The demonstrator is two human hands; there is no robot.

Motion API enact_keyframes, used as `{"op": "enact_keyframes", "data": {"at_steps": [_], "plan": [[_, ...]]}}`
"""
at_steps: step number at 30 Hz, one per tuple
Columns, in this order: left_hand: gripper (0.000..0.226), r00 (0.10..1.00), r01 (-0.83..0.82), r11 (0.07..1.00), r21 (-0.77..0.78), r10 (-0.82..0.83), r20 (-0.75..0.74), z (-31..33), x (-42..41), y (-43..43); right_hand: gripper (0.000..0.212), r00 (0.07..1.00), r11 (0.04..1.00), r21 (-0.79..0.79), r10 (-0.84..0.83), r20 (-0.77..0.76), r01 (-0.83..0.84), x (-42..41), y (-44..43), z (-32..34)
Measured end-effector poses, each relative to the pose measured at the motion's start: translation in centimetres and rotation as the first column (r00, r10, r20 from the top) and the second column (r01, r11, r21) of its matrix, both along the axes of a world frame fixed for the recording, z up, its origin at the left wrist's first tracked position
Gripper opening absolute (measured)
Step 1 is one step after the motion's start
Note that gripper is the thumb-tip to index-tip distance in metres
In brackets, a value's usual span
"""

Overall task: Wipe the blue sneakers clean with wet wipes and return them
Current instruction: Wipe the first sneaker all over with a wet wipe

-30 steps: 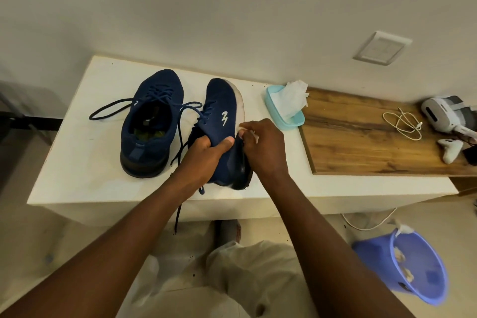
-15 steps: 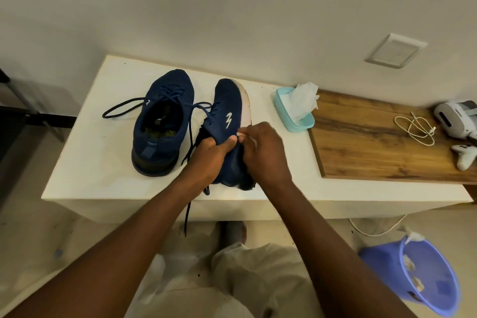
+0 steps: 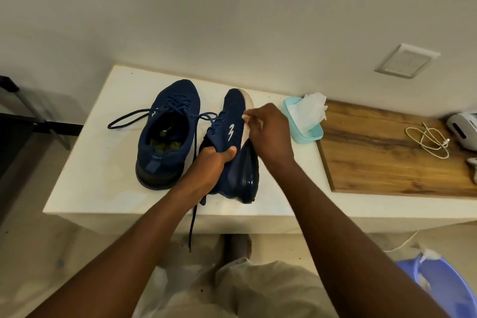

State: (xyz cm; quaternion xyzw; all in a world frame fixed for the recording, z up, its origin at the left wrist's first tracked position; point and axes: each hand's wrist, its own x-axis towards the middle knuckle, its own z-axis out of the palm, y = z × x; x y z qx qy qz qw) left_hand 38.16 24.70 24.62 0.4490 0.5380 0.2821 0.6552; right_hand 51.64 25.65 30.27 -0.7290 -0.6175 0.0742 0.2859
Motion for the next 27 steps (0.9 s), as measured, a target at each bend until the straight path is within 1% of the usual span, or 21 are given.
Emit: {"op": "enact_keyframes", "data": {"at_steps": [1, 2, 6, 9, 11, 14, 17, 20, 22, 24, 26, 27], "plan": [[0.009, 1.000, 0.004, 1.000, -0.002, -0.004, 0.004, -0.1, -0.1, 0.2, 0.021, 1.000, 1.000, 0.003, -0.014, -0.006, 0.014, 0.2, 1.6, 0.1], [0.008, 1.000, 0.007, 1.000, -0.001, -0.007, 0.010, -0.1, -0.1, 0.3, 0.021, 1.000, 1.000, -0.001, -0.025, -0.007, 0.025, 0.5, 2.9, 0.1], [0.012, 1.000, 0.011, 1.000, 0.007, -0.011, 0.021, -0.2, -0.2, 0.4, 0.022, 0.997, 0.997, -0.053, -0.054, -0.056, 0.051, 1.1, 5.3, 0.1], [0.009, 1.000, -0.001, 1.000, -0.003, 0.001, 0.012, -0.1, -0.3, 0.4, 0.022, 0.998, 0.999, -0.032, -0.032, -0.063, 0.030, 0.6, 2.3, -0.6], [0.014, 1.000, -0.011, 1.000, -0.008, 0.011, 0.000, 0.1, -0.3, 0.3, 0.021, 0.996, 0.999, -0.026, -0.021, -0.082, 0.019, 0.2, -1.1, -1.6], [0.012, 1.000, -0.024, 1.000, 0.014, 0.023, 0.001, 0.0, -0.2, 0.3, 0.021, 0.995, 1.000, -0.024, -0.007, -0.104, 0.005, 0.1, -3.7, -2.6], [0.012, 1.000, -0.028, 0.999, 0.026, 0.028, 0.002, 0.1, -0.2, 0.3, 0.020, 0.990, 1.000, -0.012, -0.027, -0.139, 0.026, 0.3, -1.8, -2.1], [0.011, 1.000, 0.009, 1.000, 0.024, -0.008, -0.011, 0.1, -0.3, 0.2, 0.020, 0.991, 0.998, 0.013, -0.061, -0.119, 0.063, 0.7, 2.6, -1.1], [0.016, 0.999, 0.026, 0.999, 0.034, -0.025, -0.021, -0.1, -0.3, 0.4, 0.018, 0.993, 0.997, -0.020, -0.070, -0.097, 0.069, 1.1, 5.8, -0.1], [0.015, 0.998, 0.030, 0.998, 0.048, -0.027, -0.048, -0.1, -0.5, 0.4, 0.017, 0.991, 0.994, -0.079, -0.084, -0.104, 0.076, 1.6, 7.9, 0.5], [0.020, 0.996, 0.017, 0.995, 0.101, -0.008, -0.087, 0.0, -1.0, 0.3, 0.016, 0.989, 0.991, -0.104, -0.092, -0.120, 0.080, 1.6, 7.8, 0.5], [0.025, 0.991, 0.023, 0.988, 0.154, -0.002, -0.137, 0.0, -1.3, 0.0, 0.017, 0.989, 0.992, -0.097, -0.090, -0.121, 0.079, 1.4, 7.0, 0.3]]}}
